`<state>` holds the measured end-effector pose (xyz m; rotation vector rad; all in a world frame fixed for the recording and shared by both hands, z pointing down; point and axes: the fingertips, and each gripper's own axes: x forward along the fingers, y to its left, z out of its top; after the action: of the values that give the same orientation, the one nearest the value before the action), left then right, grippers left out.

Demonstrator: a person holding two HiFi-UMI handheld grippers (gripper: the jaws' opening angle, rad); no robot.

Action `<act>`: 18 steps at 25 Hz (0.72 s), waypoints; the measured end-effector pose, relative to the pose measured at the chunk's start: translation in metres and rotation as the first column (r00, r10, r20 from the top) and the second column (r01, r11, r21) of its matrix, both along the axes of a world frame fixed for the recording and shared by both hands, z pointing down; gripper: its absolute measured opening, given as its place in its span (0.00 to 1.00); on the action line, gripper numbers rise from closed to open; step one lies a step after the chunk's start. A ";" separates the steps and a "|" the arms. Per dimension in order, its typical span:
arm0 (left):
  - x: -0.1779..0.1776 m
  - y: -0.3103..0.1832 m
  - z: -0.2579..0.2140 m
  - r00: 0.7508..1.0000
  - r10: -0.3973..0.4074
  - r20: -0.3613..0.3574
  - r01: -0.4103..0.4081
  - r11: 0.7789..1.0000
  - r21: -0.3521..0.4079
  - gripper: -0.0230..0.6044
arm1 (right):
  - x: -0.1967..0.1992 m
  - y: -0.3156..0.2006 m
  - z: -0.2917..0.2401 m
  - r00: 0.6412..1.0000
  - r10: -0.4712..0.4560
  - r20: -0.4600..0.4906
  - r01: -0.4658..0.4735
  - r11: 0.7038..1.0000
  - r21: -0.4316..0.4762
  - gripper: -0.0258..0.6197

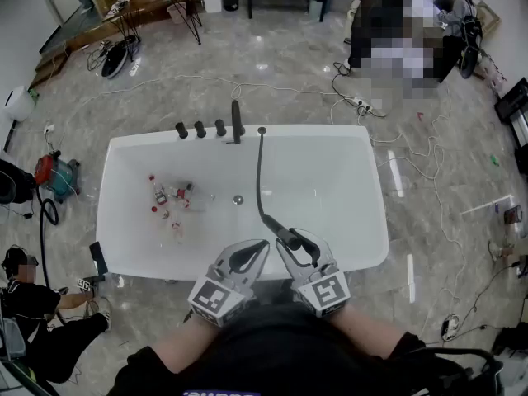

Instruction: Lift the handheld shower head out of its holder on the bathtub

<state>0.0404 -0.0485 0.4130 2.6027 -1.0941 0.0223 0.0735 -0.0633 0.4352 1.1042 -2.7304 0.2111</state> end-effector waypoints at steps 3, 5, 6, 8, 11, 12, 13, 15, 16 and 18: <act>0.002 -0.001 0.000 1.000 -0.007 -0.016 0.007 1.000 -0.002 0.04 | 0.000 -0.001 0.002 1.000 -0.001 0.003 0.001 1.000 -0.005 0.25; 0.002 -0.001 -0.001 1.000 -0.011 -0.021 0.011 1.000 -0.005 0.04 | 0.000 -0.002 0.002 1.000 -0.002 0.007 0.002 1.000 -0.004 0.25; 0.001 -0.001 0.000 1.000 -0.012 -0.019 0.012 1.000 -0.003 0.04 | 0.000 -0.003 0.002 1.000 -0.003 0.009 0.003 1.000 -0.002 0.25; 0.000 -0.001 0.002 1.000 -0.013 -0.015 0.013 1.000 0.003 0.04 | -0.001 -0.004 0.002 1.000 -0.004 0.015 0.004 1.000 0.000 0.25; -0.002 0.000 0.003 1.000 -0.020 -0.008 0.020 1.000 0.007 0.04 | 0.000 -0.003 0.004 1.000 -0.002 0.003 0.002 1.000 -0.004 0.25; -0.002 0.001 0.003 1.000 -0.021 -0.011 0.021 1.000 0.004 0.04 | 0.001 -0.004 0.004 1.000 -0.002 0.000 0.002 1.000 -0.005 0.25; -0.001 0.000 0.003 1.000 -0.022 -0.014 0.022 1.000 0.003 0.04 | 0.002 -0.004 0.003 1.000 -0.002 -0.001 0.002 1.000 -0.005 0.25; 0.000 0.000 0.001 1.000 -0.021 -0.005 0.021 1.000 0.007 0.04 | 0.003 -0.005 0.002 1.000 -0.003 -0.003 0.003 1.000 -0.006 0.25; 0.000 0.000 0.000 1.000 -0.017 0.000 0.017 1.000 0.009 0.04 | 0.003 -0.004 0.002 1.000 -0.004 -0.003 0.004 1.000 -0.006 0.25; 0.000 0.002 -0.002 1.000 -0.013 -0.001 0.013 1.000 0.006 0.04 | 0.002 -0.003 0.002 1.000 -0.003 -0.002 0.003 1.000 -0.009 0.25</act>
<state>0.0409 -0.0468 0.4113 2.6007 -1.1122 0.0146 0.0751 -0.0668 0.4377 1.0975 -2.7268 0.2220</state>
